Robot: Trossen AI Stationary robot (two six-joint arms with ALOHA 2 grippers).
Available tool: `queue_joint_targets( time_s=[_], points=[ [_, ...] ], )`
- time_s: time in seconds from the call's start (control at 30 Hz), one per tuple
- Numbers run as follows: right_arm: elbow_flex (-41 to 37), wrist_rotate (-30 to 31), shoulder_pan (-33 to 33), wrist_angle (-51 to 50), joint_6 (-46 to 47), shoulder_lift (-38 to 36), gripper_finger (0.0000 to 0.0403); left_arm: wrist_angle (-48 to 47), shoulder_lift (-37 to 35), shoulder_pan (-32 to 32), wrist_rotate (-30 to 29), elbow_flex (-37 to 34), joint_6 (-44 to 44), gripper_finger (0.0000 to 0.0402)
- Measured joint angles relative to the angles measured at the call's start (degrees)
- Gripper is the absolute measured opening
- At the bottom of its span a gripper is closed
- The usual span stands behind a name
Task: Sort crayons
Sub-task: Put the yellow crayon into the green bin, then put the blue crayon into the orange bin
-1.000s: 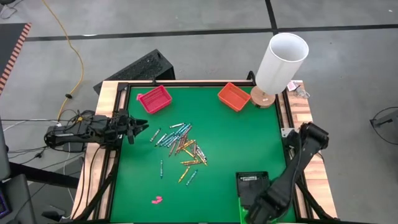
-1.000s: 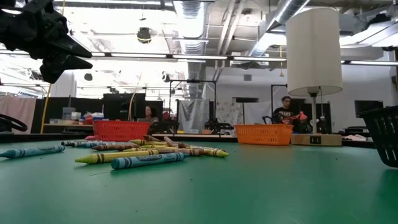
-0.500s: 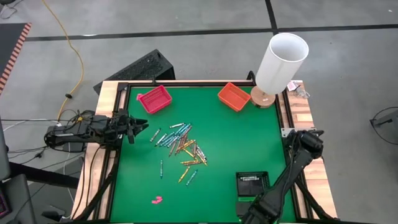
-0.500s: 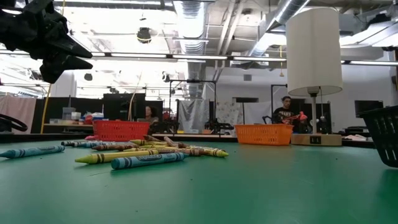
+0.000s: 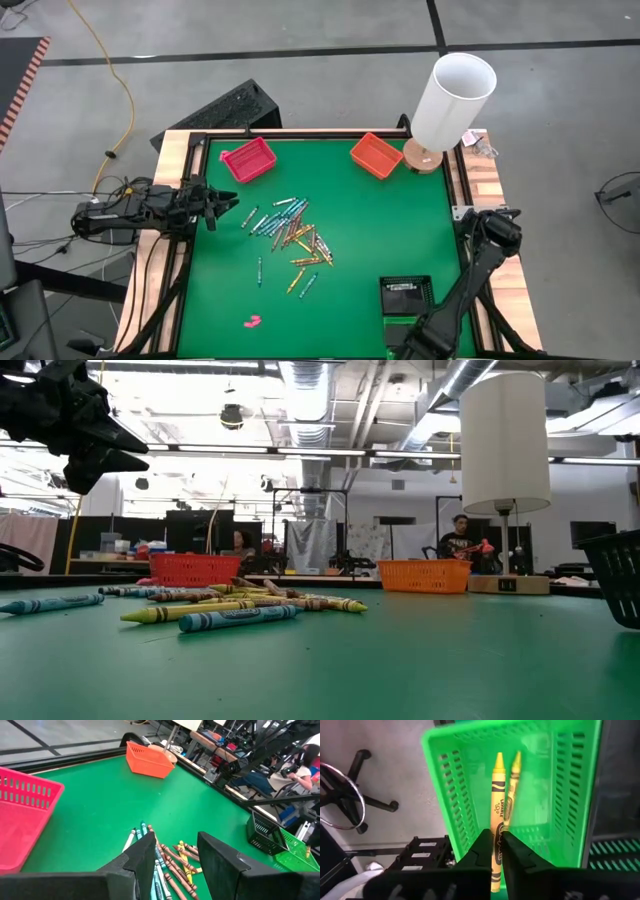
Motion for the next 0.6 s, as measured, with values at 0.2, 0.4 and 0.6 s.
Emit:
queue_joint_targets(
  time_s=[0.2, 0.4, 0.6],
  points=[
    [0.00, -0.02, 0.59, -1.87, 2.18, 0.00, 0.0057, 0.00, 0.00, 0.00, 0.00, 0.00, -0.16, 0.0135],
    [0.00, -0.02, 0.36, -1.68, 1.91, -0.10, 0.0078, 0.00, 0.00, -0.01, -0.01, 0.00, -0.16, 0.0135],
    [0.00, 0.17, -3.26, -0.10, 0.10, -3.46, 0.0083, 0.00, 0.00, 0.00, -0.11, 0.00, -0.16, 0.0135]
  ],
)
